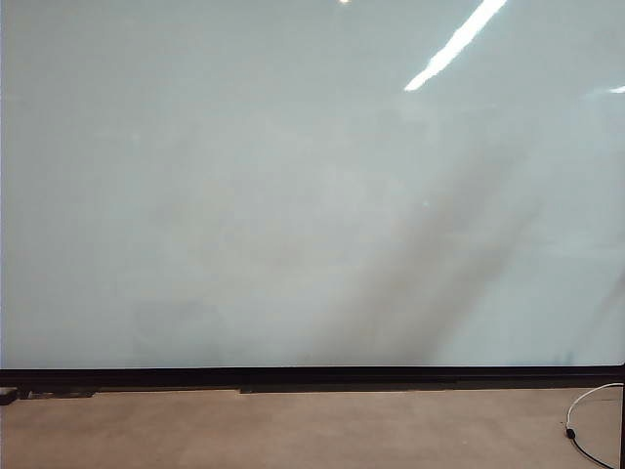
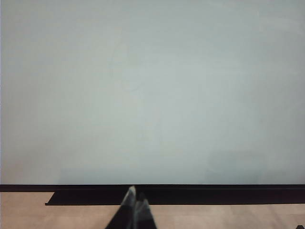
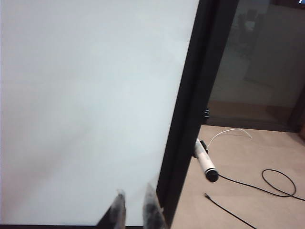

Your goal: Pick up the pen on the shelf to the right of the whiteboard and draw a rectangle.

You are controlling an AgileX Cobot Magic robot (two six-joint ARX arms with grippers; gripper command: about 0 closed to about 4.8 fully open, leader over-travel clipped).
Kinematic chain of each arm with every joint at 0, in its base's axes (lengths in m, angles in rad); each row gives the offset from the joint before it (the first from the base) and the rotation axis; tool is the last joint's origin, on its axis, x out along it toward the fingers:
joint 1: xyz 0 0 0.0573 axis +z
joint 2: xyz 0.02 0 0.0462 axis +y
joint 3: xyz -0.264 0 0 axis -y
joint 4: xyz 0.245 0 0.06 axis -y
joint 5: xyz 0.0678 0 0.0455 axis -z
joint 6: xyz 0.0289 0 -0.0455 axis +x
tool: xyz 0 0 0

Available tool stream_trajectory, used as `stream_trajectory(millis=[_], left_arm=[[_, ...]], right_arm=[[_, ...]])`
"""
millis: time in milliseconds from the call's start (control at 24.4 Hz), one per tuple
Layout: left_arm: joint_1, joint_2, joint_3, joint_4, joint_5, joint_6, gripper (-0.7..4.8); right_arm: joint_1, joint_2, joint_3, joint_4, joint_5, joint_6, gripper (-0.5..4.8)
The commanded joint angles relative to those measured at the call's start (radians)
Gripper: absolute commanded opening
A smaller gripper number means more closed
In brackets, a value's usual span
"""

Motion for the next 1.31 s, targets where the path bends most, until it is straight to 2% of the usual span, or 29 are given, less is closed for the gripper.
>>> stream_trajectory(millis=[41, 369, 616, 698, 821, 944, 1314], left_arm=[[0.000, 0.000, 0.003, 0.006, 0.004, 0.004, -0.04], [0.000, 0.000, 0.003, 0.006, 0.004, 0.004, -0.04], [0.000, 0.000, 0.003, 0.005, 0.004, 0.004, -0.04], [0.000, 0.000, 0.003, 0.006, 0.004, 0.004, -0.04], [0.000, 0.000, 0.003, 0.006, 0.004, 0.004, -0.04], [0.000, 0.000, 0.003, 0.006, 0.004, 0.004, -0.04], [0.000, 0.000, 0.003, 0.005, 0.004, 0.004, -0.04]], right_arm=[[-0.054, 0.093, 0.006, 0.132, -0.064, 0.001, 1.28], [-0.173, 0.351, 0.010, 0.365, -0.178, 0.004, 1.32], [-0.233, 0.563, 0.108, 0.420, -0.282, 0.003, 1.33], [-0.257, 0.663, 0.164, 0.454, -0.329, 0.003, 1.50], [-0.267, 0.730, 0.200, 0.475, -0.350, 0.001, 1.56], [-0.271, 0.788, 0.219, 0.529, -0.369, -0.003, 1.87], [-0.344, 0.866, 0.237, 0.591, -0.414, -0.022, 1.91]])
